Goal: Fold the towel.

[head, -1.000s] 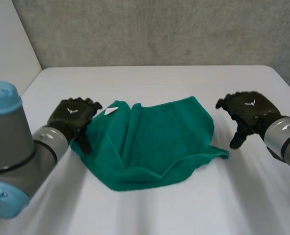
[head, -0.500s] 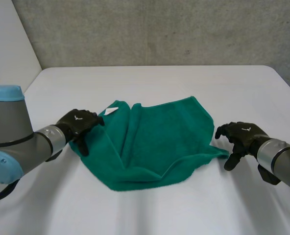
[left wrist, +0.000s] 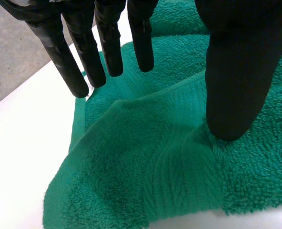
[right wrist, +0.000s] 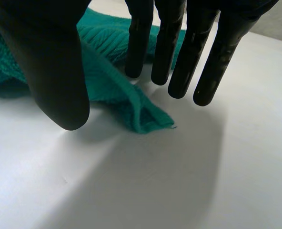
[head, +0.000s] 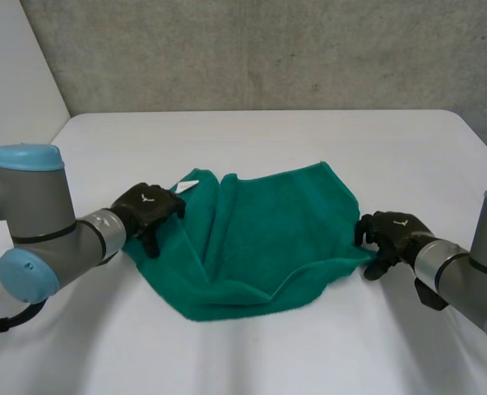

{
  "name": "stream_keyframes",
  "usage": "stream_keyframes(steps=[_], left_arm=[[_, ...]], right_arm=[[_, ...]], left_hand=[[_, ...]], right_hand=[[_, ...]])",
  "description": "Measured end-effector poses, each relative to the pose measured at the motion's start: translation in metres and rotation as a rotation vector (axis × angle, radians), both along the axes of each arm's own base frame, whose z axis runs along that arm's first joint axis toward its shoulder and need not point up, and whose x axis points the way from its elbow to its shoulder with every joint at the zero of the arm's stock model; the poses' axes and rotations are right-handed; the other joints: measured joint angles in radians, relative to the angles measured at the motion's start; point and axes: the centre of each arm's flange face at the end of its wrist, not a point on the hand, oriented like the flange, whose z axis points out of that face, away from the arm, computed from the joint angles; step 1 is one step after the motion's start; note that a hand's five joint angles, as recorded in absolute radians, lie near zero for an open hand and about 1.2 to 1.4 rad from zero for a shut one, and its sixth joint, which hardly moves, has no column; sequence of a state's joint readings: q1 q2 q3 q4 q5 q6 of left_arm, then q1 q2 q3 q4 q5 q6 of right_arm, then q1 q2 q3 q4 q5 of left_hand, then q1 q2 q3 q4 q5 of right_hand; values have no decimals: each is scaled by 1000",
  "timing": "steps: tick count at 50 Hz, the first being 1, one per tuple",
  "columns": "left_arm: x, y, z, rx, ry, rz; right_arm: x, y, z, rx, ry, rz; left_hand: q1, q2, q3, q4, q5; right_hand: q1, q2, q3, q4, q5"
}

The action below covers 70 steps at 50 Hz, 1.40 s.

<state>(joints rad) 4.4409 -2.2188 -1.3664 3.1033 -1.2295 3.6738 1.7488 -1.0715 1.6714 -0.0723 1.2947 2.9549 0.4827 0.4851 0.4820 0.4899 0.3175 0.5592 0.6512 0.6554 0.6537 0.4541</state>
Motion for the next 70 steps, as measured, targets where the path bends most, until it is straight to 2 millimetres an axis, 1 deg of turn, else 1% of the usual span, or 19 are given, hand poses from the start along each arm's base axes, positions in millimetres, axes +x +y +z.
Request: stream_keyframes(steps=[4, 5, 6, 8, 13, 16, 17, 20, 23, 24, 29, 40, 42, 47, 52, 55, 64, 65, 70], left_arm=[[-1, 1, -1, 3, -1, -3], [-1, 0, -2, 3, -1, -4], [-1, 0, -2, 2, -1, -4], [-1, -1, -2, 1, -1, -5], [-2, -2, -1, -5, 2, -7], [-3, -1, 0, -5, 10, -21], [-3, -1, 0, -5, 10, -21], [-6, 0, 1, -2, 24, -48], [-7, 1, 1, 1, 33, -66], [-8, 1, 0, 4, 38, -75], [-11, -1, -6, 13, 42, -93], [-16, -7, -12, 15, 36, -108], [-17, -9, -9, 9, 37, -107], [-17, -20, 11, -44, 51, -93], [-15, -29, 28, -92, 66, -76], [-15, -32, 31, -102, 70, -70], [-15, -40, 13, -73, 52, -45], [-16, -42, 3, -55, 42, -40], [-17, -45, -9, -35, 27, -33]], right_arm=[[5, 0, -5, 11, 1, 13], [6, 0, -7, 14, 2, 18], [9, 0, -10, 20, 3, 27], [11, 0, -11, 20, 2, 31], [10, -3, 2, -17, -8, 28], [9, -2, 36, -112, -28, 24], [9, -2, 36, -112, -28, 24], [8, 3, 68, -201, -43, 25], [7, 7, 81, -237, -48, 27], [7, 11, 94, -272, -56, 31], [7, 24, 115, -329, -76, 59], [9, 31, 117, -333, -80, 84], [8, 30, 118, -336, -79, 80], [-3, 21, 127, -365, -63, 47], [-10, 18, 128, -369, -36, 34], [-12, 18, 127, -364, -27, 34], [-10, 23, 119, -339, -18, 48], [-10, 23, 117, -333, -18, 51], [-9, 24, 114, -327, -17, 52]], left_hand=[[0, 0, 0, 0, 0], [0, 0, 0, 0, 0], [0, 0, 0, 0, 0], [0, 0, 0, 0, 0], [38, 33, 36, 32, 27], [98, 87, 91, 86, 74], [98, 87, 91, 86, 74], [131, 125, 127, 122, 108], [156, 150, 153, 147, 133], [181, 173, 174, 168, 156], [193, 185, 189, 183, 169], [191, 185, 188, 182, 169], [191, 185, 188, 182, 169], [190, 185, 188, 182, 169], [190, 185, 189, 183, 169], [190, 185, 189, 183, 169], [194, 191, 191, 185, 176], [197, 194, 194, 188, 180], [205, 201, 203, 194, 184]], right_hand=[[105, 124, 118, 119, 116], [215, 259, 237, 238, 236], [372, 458, 447, 444, 443], [405, 524, 518, 526, 521], [404, 525, 524, 535, 526], [405, 525, 524, 535, 528], [405, 525, 524, 535, 528], [405, 525, 524, 535, 529], [404, 525, 524, 535, 531], [404, 525, 524, 535, 532], [404, 525, 524, 536, 533], [404, 525, 524, 536, 533], [404, 525, 524, 536, 533], [404, 525, 524, 536, 533], [404, 525, 524, 536, 533], [404, 525, 524, 536, 533], [405, 525, 524, 536, 533], [404, 525, 524, 536, 533], [404, 525, 524, 536, 533]])
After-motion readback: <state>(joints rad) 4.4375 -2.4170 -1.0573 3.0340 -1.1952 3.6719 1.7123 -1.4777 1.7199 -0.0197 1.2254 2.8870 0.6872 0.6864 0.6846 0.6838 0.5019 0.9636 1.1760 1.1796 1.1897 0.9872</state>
